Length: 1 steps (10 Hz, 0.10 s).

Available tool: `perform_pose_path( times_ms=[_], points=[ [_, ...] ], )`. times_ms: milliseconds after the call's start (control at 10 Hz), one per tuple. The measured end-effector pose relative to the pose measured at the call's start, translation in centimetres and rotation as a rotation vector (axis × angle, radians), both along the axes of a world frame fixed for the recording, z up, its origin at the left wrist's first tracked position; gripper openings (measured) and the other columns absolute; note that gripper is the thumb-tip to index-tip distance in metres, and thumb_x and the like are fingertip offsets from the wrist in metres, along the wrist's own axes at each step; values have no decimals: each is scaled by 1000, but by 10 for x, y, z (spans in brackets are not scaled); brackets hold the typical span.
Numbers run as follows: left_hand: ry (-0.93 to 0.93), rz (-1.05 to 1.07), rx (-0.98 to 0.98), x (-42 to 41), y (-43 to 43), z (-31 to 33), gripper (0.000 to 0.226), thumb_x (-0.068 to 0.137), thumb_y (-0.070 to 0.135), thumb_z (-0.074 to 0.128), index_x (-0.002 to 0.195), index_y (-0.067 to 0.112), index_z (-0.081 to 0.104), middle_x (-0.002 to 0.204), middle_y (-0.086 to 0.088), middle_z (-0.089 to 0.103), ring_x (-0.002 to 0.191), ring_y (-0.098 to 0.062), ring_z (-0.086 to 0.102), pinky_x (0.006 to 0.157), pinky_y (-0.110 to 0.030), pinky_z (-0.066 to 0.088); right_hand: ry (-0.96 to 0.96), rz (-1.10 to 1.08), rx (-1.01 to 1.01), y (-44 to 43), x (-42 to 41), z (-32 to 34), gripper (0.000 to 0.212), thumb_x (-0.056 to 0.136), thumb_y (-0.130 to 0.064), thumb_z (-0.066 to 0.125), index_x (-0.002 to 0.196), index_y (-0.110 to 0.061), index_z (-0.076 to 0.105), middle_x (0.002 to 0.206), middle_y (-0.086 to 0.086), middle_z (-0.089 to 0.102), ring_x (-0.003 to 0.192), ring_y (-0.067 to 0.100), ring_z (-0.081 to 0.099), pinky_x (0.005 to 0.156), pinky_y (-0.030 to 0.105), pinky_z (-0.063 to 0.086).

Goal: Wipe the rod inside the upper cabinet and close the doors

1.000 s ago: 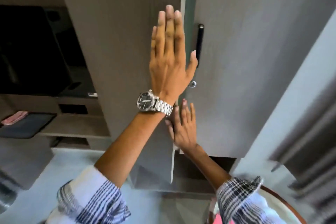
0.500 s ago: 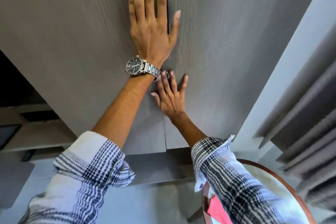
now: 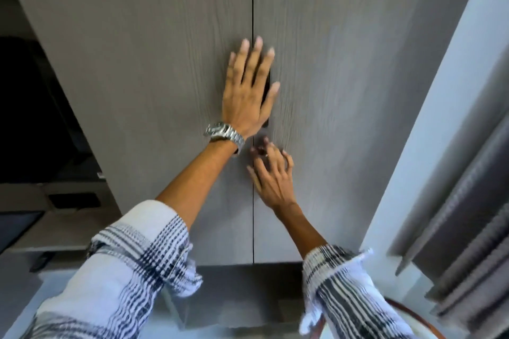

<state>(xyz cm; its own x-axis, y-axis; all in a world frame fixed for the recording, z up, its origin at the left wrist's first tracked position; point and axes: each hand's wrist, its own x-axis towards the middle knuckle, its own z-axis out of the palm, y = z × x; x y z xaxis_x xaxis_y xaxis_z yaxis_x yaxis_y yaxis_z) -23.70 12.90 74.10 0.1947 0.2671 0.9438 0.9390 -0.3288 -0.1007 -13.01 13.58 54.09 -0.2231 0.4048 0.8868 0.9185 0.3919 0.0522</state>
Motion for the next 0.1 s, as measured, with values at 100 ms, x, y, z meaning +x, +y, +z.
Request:
perform_pose_path(
  times_ms=[100],
  points=[
    [21,-64,-17,-25,-17,11,58,104,34,49,153,7,35,163,-16,28,153,-33,20,125,-53,21,186,67,65,-10,31,72,43,102,-38,50,140,-19,52,156,17,33,134,33,40,106,51,33]
  ],
)
